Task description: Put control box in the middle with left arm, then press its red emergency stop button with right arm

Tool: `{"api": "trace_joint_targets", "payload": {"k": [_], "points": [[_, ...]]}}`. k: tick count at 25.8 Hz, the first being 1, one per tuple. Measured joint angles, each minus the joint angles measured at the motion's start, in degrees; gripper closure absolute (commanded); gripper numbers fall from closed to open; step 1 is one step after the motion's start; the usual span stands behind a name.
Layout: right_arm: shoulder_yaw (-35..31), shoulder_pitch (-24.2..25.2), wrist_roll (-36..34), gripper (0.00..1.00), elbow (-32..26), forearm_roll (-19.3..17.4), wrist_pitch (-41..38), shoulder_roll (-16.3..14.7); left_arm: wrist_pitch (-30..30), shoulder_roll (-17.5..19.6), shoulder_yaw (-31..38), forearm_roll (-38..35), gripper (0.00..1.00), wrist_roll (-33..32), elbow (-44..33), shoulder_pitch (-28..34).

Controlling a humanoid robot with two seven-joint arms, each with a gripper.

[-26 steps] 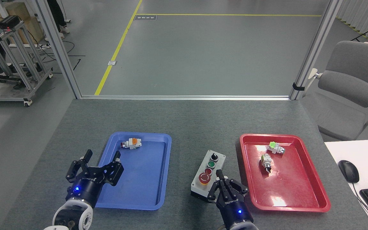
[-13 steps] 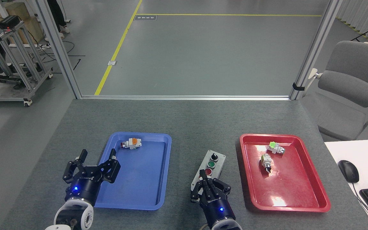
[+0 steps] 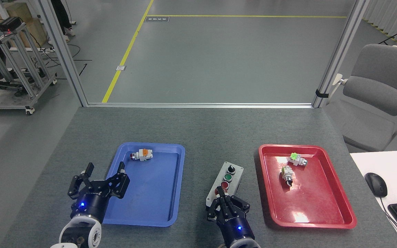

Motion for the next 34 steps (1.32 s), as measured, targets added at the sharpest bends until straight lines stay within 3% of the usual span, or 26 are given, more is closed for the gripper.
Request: {"api": "trace_joint_targets", "payload": {"k": [12, 19, 20, 24, 26, 34], "points": [[-0.22, 0.92, -0.05, 1.00, -0.74, -0.14, 0.53, -0.38, 0.12, -0.92, -0.17, 0.56, 0.01, 2.74, 0.77, 2.59], [-2.06, 1.47, 0.93, 1.00, -7.40, -0.15, 2.36, -1.42, -0.01, -3.54, -0.24, 0.77, 0.01, 2.30, 2.33, 3.65], [-2.73, 1.49, 0.80, 0.97, -8.48, -0.15, 2.42, -1.80, -0.01, -3.67, -0.23, 0.77, 0.01, 2.21, 2.42, 3.66], [-6.53, 2.73, 0.42, 0.40, -11.34, -0.15, 2.65, -3.32, -0.01, -3.91, -0.20, 0.82, 0.01, 2.03, 2.55, 3.69], [-9.02, 3.84, 0.25, 0.01, -12.40, -0.15, 2.40, -4.10, -0.01, -3.94, -0.16, 0.83, 0.01, 2.01, 2.61, 3.70], [-17.31, 8.96, -3.96, 0.01, -16.92, -0.18, -1.99, -8.40, -0.05, -3.96, -0.12, 0.84, 0.01, 2.11, 2.68, 3.70]]}}
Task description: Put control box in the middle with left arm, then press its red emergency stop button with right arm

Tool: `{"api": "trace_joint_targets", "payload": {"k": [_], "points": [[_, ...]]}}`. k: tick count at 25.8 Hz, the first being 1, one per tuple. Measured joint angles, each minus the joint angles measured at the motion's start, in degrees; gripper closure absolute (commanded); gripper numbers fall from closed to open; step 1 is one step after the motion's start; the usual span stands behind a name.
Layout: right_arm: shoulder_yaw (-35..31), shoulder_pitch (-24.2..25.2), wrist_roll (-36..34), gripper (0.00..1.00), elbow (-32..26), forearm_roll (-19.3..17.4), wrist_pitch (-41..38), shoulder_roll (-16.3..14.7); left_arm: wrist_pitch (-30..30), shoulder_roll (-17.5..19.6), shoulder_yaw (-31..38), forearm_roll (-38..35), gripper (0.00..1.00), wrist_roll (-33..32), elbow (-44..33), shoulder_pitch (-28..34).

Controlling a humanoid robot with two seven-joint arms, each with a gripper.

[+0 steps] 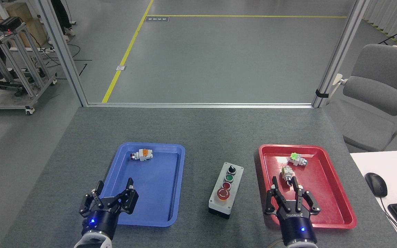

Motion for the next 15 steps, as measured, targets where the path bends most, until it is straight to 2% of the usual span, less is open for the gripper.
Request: {"api": "trace_joint_targets", "payload": {"k": [8, 15], "points": [[-3.26, 1.89, -0.59, 0.01, -1.12, -0.05, -0.12, -2.69, 0.00, 0.00, 0.02, 0.00, 0.01, 0.07, 0.00, 0.00], [-5.13, 3.18, -0.76, 0.01, -1.17, -2.50, 1.13, -2.78, 0.00, 0.00, 0.03, 0.00, 0.01, 0.07, 0.00, 0.00]]}}
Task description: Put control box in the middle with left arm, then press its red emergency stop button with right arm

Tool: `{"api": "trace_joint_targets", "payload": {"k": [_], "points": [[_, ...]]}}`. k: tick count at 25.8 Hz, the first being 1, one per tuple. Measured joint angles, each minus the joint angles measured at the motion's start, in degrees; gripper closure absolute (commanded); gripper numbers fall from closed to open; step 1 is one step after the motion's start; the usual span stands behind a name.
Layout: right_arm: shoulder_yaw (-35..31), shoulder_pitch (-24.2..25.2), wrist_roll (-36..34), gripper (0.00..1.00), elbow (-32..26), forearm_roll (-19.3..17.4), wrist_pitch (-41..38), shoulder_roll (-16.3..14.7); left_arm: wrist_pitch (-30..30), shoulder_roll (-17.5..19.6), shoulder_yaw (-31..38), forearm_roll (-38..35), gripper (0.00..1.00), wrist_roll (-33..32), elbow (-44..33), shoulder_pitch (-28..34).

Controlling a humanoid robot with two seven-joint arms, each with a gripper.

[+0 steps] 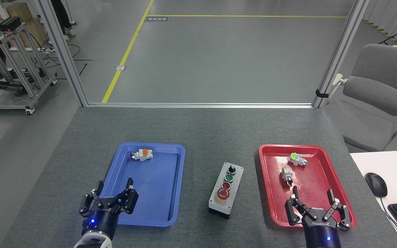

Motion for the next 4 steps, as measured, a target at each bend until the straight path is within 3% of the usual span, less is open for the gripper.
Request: {"api": "trace_joint_targets", "payload": {"k": [4], "points": [[-0.26, 0.13, 0.29, 0.01, 0.00, -0.70, 0.00, 0.37, 0.00, 0.00, 0.01, 0.00, 0.01, 0.00, 0.00, 0.00]]}}
